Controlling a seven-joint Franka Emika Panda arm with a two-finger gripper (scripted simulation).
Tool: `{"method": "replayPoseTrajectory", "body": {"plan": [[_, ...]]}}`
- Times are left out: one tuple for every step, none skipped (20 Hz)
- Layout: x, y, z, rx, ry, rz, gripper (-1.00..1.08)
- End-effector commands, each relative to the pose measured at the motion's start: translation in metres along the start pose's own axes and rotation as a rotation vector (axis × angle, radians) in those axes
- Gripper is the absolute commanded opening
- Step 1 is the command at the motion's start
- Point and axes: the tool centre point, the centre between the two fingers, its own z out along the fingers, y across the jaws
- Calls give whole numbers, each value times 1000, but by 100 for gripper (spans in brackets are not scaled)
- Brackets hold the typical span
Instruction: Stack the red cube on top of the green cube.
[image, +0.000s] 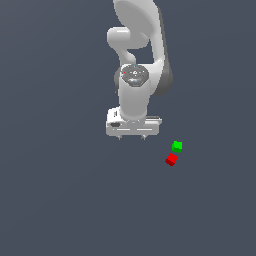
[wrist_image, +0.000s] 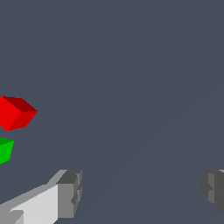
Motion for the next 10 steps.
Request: {"method": "replayPoseTrajectory", "body": {"plan": [[0,0,0,0,0,0,100],[0,0,0,0,0,0,100],[0,-1,0,0,0,2,100],[0,-1,1,0,0,4,100],[0,-2,1,0,0,7,100],[-1,-3,1,0,1,11,100],[-1,-5,2,0,1,17,100],[-1,-7,3,1,1,22,100],[-1,-9,4,1,1,29,100],[-2,-11,5,1,2,37,100]]}}
